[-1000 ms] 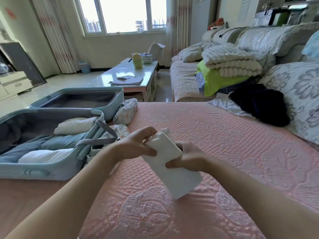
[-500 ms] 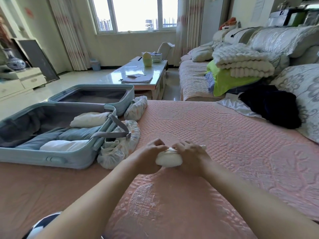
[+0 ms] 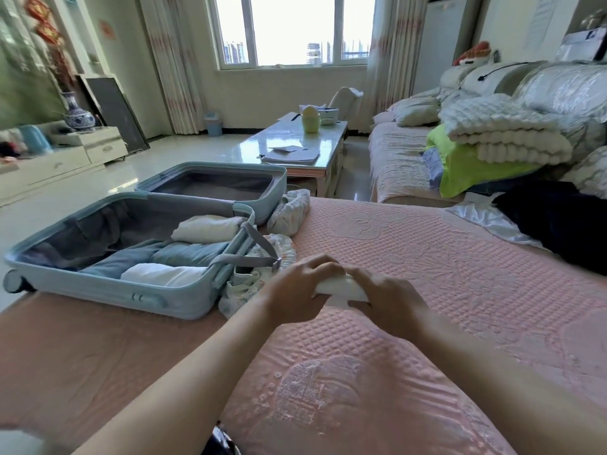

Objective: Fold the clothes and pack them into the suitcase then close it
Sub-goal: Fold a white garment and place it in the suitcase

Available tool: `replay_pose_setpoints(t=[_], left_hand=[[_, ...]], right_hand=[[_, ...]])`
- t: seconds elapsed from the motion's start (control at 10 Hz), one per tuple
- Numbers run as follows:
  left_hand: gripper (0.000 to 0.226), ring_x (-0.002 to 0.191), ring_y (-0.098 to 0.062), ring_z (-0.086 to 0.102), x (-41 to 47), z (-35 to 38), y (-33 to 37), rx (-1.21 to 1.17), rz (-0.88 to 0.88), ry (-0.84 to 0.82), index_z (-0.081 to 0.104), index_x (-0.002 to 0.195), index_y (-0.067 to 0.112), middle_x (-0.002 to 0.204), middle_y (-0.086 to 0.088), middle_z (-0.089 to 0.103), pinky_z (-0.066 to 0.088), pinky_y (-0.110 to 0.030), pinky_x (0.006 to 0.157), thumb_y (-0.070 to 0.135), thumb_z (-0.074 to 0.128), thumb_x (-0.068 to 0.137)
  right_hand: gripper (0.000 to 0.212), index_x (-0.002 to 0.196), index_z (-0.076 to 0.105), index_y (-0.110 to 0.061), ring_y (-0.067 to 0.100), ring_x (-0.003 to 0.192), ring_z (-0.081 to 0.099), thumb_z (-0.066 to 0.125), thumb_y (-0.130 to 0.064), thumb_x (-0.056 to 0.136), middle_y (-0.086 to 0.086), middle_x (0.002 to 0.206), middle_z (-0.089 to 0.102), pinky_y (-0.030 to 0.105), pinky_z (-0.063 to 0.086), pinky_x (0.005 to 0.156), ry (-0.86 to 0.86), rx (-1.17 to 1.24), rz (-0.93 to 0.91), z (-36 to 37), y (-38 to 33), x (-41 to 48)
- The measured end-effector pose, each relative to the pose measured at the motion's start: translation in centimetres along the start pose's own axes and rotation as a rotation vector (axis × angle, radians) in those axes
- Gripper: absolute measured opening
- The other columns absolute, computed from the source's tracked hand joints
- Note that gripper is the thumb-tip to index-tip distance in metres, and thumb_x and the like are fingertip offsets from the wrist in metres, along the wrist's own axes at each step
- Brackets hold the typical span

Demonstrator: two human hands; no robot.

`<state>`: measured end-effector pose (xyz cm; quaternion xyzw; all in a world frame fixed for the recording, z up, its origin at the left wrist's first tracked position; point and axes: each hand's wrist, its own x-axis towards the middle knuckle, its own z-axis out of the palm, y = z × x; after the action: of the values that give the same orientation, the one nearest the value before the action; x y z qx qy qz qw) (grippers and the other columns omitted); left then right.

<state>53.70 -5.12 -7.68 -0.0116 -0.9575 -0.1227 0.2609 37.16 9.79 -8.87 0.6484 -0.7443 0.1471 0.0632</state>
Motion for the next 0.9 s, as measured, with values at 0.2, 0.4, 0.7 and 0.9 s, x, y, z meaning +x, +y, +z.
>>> replay_pose_setpoints(t=[0.2,0.4,0.7,0.9], left_hand=[[0.038,0.095,-0.019,0.059,-0.5,-8.9,-4.9,0.079,-0.116,0.217,0.065,0.109,0.008,0.108,-0.006,0.059,0.049,-0.025,0.084,0.009,0.063,0.071],[0.037,0.101,-0.019,0.057,-5.0,-17.3,-12.5,0.237,-0.314,0.379,0.07,0.103,0.011,0.108,-0.005,0.059,0.05,-0.032,0.092,0.007,0.063,0.067],[0.034,0.11,-0.019,0.054,-16.0,-24.4,-24.2,0.154,-1.122,0.385,0.048,0.123,0.02,0.123,-0.002,0.056,0.044,-0.034,0.093,0.014,0.054,0.09],[0.032,0.101,-0.021,0.055,-22.7,-24.2,-30.0,0.066,-1.296,0.292,0.048,0.134,0.02,0.122,-0.005,0.061,0.039,-0.03,0.083,0.023,0.036,0.104]], right_hand=[[0.057,0.146,0.039,-0.022,0.03,0.102,0.065,0.057,-0.042,0.096,0.001,0.132,0.059,0.037,0.045,0.074,0.092,0.013,-0.138,-3.3,-6.0,9.4],[0.056,0.153,0.028,-0.026,0.03,0.101,0.066,0.046,-0.035,0.1,0.001,0.137,0.056,0.035,0.044,0.075,0.108,0.01,-0.281,-2.7,-15.2,20.2],[0.049,0.148,0.036,-0.028,0.032,0.115,0.057,0.046,-0.034,0.101,0.006,0.132,0.058,0.037,0.045,0.087,-0.096,0.336,-0.008,2.0,-26.0,36.1],[0.034,0.128,0.06,-0.007,0.023,0.097,0.062,0.052,-0.018,0.097,0.011,0.115,0.066,0.038,0.055,0.091,-0.306,0.859,0.371,8.9,-30.1,43.3]])
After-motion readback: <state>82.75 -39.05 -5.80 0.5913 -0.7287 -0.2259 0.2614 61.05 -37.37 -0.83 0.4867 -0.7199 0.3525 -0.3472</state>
